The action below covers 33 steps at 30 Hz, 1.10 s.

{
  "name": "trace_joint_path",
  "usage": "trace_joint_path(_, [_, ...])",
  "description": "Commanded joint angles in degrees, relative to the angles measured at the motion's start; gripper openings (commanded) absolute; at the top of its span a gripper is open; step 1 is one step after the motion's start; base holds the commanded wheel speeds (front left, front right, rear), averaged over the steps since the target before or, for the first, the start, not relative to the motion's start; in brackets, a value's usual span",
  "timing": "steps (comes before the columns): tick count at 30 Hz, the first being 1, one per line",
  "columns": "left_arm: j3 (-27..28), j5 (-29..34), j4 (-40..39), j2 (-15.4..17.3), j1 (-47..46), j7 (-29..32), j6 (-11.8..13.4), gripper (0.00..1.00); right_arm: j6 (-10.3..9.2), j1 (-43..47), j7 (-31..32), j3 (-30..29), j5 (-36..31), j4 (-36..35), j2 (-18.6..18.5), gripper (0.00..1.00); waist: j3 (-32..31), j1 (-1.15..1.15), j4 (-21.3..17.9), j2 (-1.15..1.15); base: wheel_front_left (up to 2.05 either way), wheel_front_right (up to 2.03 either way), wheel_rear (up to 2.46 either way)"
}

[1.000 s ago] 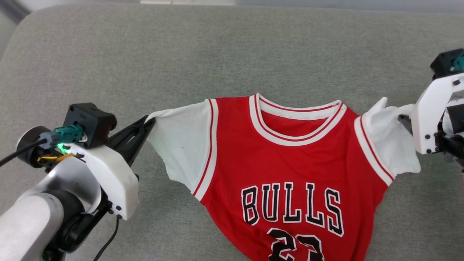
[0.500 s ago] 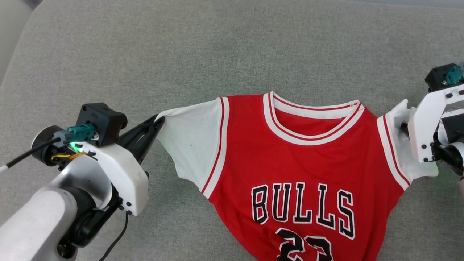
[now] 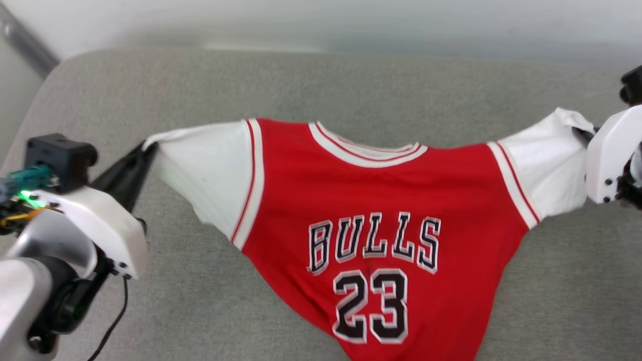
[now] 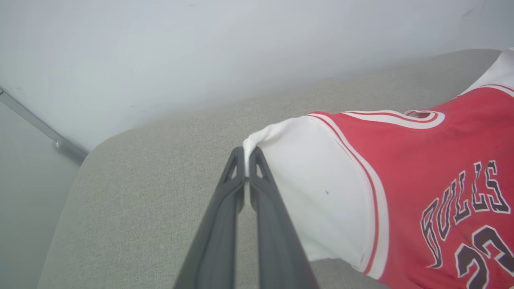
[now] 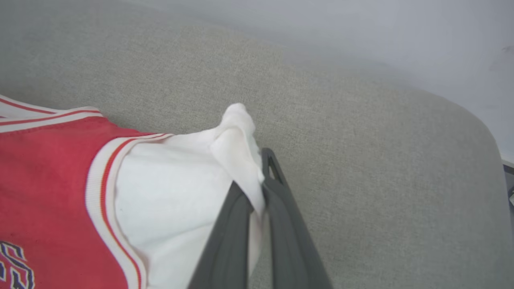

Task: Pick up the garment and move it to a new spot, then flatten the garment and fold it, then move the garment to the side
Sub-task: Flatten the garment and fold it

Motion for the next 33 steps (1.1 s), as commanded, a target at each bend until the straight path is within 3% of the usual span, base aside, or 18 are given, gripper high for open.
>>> trace_joint_path(1, [1.4, -0.2, -0.5, 0.8, 1.2, -0.8, 0.9, 0.0, -0.04, -0.9, -1.0, -0.4, 1.3, -1.5, -0.9, 0.0, -3.2, 0.0, -2.3, 0.0, 0.0, 0.0, 0.0])
trace_joint_path(8, [6.7, -0.1, -3.2, 3.8, 2.6, -3.8, 3.9, 0.0, -0.04, -1.3, -4.4, -2.5, 4.4, -9.3, -3.1, 0.0, -7.9, 0.0, -4.6, 0.0, 0.0, 0.0, 0.0])
trace_joint_path(20, [18.0, -1.0, -7.8, 8.8, 3.7, -8.9, 7.6, 0.0, -0.04, -2.3, -10.8, -6.0, 6.3, -22.4, -2.1, 0.0, -12.0, 0.0, -8.4, 0.0, 0.0, 0.0, 0.0])
trace_joint_path(28, [24.8, -2.8, -9.9, 8.9, 3.4, -12.7, 8.9, 0.0, -0.04, -4.3, -12.2, -12.3, 7.4, -27.4, 2.6, 0.0, -10.5, 0.0, -10.1, 0.0, 0.0, 0.0, 0.0])
trace_joint_path(33, [26.3, -4.6, -8.7, 9.0, -1.0, -13.6, 7.1, 0.0, -0.04, -8.6, -11.7, -16.1, 6.5, -27.1, 6.6, 0.0, -6.2, 0.0, -10.7, 0.0, 0.0, 0.0, 0.0])
